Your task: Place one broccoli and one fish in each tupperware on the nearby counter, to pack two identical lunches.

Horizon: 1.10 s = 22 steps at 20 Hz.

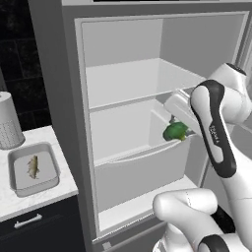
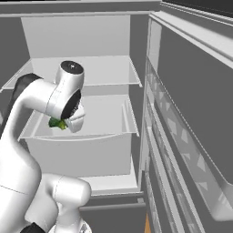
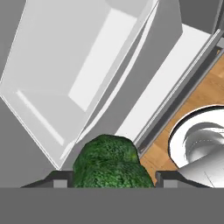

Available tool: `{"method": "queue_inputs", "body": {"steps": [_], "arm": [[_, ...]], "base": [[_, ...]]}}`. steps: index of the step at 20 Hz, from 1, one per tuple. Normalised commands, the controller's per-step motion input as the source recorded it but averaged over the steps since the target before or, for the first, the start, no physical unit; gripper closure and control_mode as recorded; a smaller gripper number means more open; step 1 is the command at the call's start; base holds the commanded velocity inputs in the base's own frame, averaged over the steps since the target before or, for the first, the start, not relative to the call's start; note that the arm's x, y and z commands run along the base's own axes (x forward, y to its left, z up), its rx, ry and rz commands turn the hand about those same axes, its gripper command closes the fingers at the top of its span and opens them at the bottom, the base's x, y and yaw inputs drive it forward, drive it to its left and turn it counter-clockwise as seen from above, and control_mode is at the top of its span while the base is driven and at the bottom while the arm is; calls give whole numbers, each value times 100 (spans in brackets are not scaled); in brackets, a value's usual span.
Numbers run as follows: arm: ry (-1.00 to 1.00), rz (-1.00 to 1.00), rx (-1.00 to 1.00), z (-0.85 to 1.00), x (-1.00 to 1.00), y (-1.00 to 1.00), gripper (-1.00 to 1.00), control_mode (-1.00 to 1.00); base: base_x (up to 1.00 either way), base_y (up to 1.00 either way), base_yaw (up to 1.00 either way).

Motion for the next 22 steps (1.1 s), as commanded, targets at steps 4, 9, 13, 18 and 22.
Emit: {"method": "queue_inputs", "body": {"steps": [4,9,13,18,22], "arm": [[16,6,-3,-57,2,-21,100,-100],[3,0,0,-16,2,-8,100,-100],[0,0,0,0,0,0,100,-100],[0,3,0,0,-32,11,100,-100],[0,0,0,0,0,0,100,100]], "base": [[0,0,0],[0,0,0],[0,0,0],[0,0,0],[-98,44,5]]}}
